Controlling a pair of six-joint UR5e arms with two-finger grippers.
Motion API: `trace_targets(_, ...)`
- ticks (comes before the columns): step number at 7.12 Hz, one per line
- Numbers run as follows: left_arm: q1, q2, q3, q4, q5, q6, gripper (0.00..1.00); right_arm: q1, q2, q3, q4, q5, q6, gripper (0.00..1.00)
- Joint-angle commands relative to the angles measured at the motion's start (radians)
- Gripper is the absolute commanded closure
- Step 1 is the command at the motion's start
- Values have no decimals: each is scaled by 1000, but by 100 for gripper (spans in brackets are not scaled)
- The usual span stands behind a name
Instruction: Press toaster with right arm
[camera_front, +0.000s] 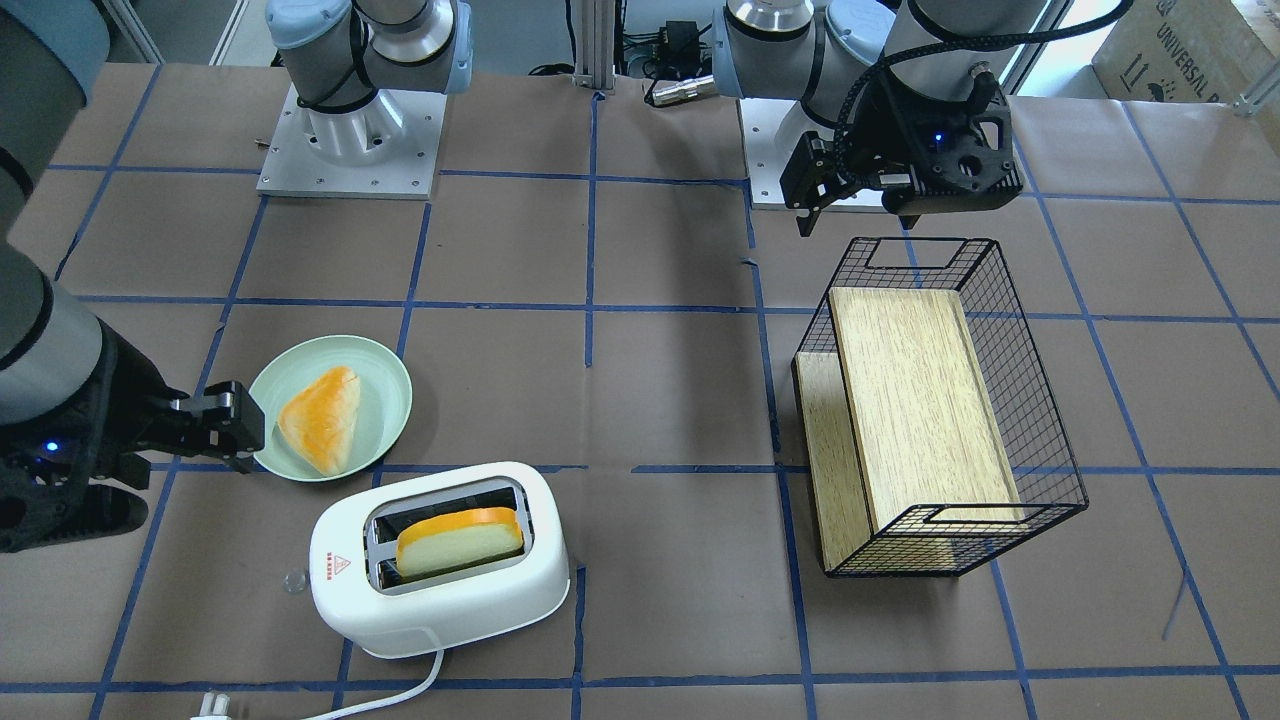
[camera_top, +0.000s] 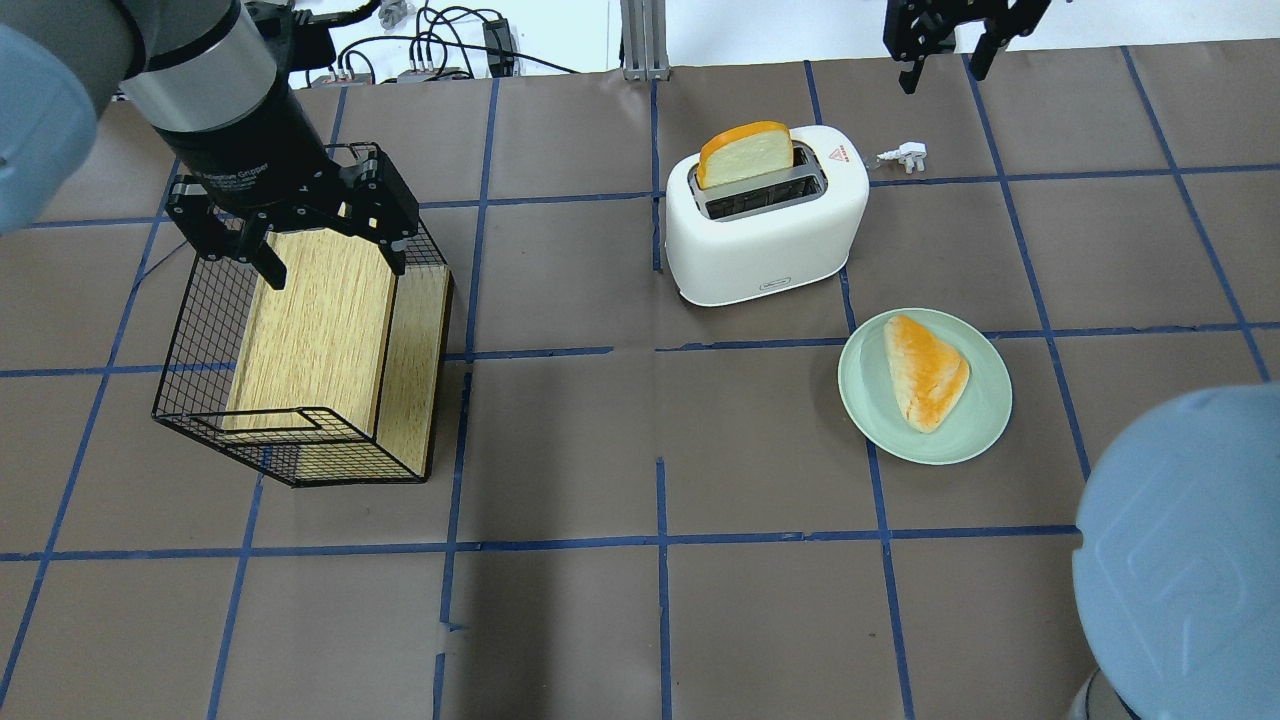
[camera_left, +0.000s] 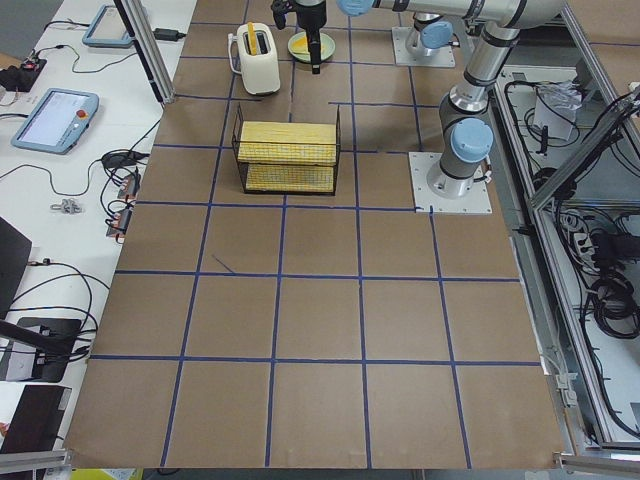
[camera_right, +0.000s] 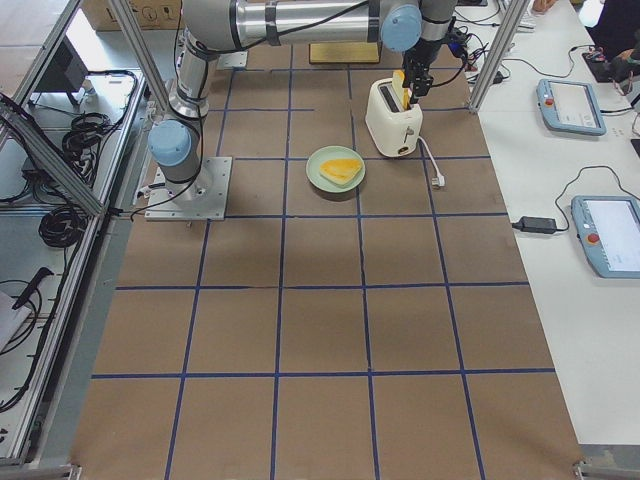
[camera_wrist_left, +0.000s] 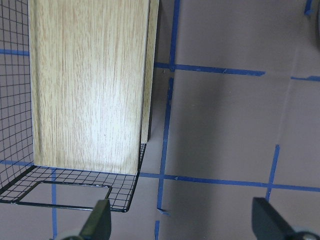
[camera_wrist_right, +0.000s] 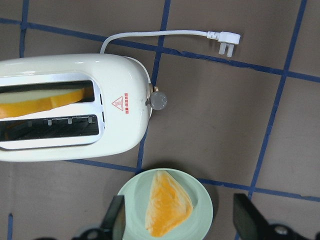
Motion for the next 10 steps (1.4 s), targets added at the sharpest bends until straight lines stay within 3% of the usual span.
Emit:
trace_targets(1, 0, -1, 0, 0, 0, 0, 0, 26, -81, 9, 19, -24, -103, 0)
trace_targets(3, 0, 1, 0, 0, 0, 0, 0, 80, -109, 38, 33, -26, 149, 0)
trace_targets(4, 0, -1, 0, 1, 0, 0, 0, 73, -138, 73, 51, -26, 150, 0)
trace_targets(8, 0, -1, 0, 1, 0, 0, 0, 71, -346, 357, 28, -21, 155, 0)
trace_targets(10, 0, -1, 0, 1, 0, 0, 0, 33, -472, 547, 16, -18, 150, 0)
